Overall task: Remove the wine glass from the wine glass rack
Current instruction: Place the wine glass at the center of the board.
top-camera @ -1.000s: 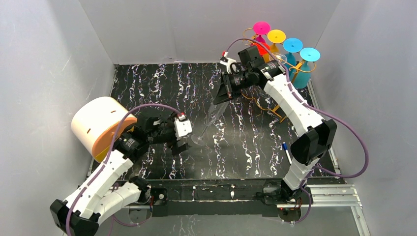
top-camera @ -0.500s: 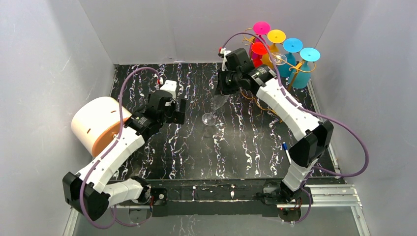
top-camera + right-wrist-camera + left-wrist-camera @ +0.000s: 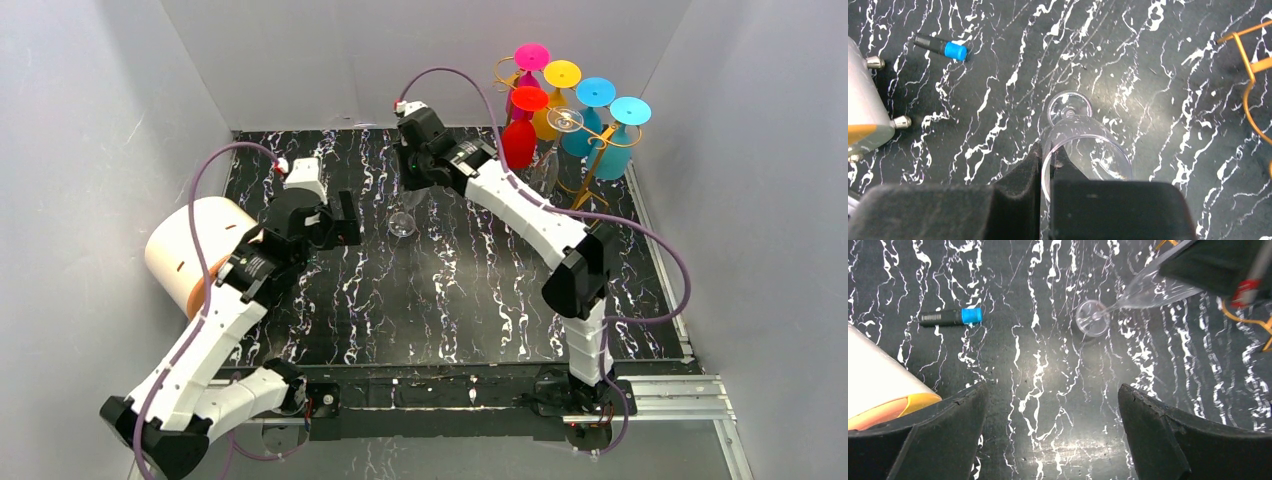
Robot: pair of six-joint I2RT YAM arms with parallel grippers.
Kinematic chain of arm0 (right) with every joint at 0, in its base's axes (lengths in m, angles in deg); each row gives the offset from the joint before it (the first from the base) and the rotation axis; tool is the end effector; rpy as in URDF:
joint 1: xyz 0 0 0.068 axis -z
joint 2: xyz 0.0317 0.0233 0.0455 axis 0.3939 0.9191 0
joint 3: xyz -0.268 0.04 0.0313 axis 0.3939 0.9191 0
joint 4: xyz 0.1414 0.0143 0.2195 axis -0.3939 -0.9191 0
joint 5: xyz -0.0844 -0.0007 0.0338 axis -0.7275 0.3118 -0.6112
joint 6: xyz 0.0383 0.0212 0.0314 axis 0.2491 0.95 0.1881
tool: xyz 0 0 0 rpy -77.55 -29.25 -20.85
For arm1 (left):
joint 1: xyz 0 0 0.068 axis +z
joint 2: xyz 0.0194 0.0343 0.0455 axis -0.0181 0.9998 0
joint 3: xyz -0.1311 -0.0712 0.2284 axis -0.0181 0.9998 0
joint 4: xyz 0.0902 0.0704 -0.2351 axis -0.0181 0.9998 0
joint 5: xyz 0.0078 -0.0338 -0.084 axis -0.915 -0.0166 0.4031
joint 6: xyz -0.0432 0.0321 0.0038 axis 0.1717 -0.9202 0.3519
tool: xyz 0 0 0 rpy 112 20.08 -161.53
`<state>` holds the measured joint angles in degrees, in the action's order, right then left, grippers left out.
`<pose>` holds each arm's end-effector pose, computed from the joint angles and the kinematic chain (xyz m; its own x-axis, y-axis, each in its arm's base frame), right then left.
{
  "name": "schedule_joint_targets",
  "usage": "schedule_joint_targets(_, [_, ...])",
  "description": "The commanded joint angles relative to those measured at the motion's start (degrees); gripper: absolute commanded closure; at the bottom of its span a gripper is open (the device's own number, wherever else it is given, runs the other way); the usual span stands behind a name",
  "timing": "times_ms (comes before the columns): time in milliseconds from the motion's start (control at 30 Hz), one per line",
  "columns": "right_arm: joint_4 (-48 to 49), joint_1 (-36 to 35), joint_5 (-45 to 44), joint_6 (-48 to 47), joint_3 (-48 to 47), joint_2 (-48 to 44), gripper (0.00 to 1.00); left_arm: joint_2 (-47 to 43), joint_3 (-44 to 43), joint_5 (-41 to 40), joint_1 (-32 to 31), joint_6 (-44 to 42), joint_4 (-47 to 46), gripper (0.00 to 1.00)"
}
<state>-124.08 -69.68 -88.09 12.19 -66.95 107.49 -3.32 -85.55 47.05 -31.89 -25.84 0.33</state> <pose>0.3170 0.3233 0.3747 -0.5991 -0.1253 -0.7908 -0.4106 0.8960 0.1691 0.1854 -0.0964 0.3748 -0.4175 -0.1454 -0.8970 0.0644 0.9799 -0.1888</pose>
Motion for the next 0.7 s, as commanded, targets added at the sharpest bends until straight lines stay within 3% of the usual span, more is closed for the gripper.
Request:
schedule_joint_targets(0, [1.3, -2.0, -2.0, -1.7, -6.4, 2.9, 0.99, -3.1, -2.6, -0.5, 0.4, 2.0, 1.7, 0.02])
schedule_joint_targets(100, [3.3, -2.1, -1.0, -1.7, -4.4, 4.3, 0.99, -3.9, -2.1, -0.6, 0.4, 1.2, 2.4, 0.02])
schedule_joint_targets(367, [1.2, -2.1, -3.5, -5.7, -10.1, 8.2, 0.99, -6.6, -0.7, -2.2, 0.4, 1.6, 3.9, 0.02])
schedule_joint_targets(533, [-2.9, -2.3, -0.8, -5.5, -14.6, 12.7, 0.99, -7.2, -1.5, -11.9, 0.4, 5.4, 6.0, 0.02])
schedule_joint_targets(667, [-5.0, -2.4, -0.3, -6.4, -17.6, 14.6, 0.97, -9.6, -0.5, -10.9, 0.4, 3.6, 3.4, 0.02])
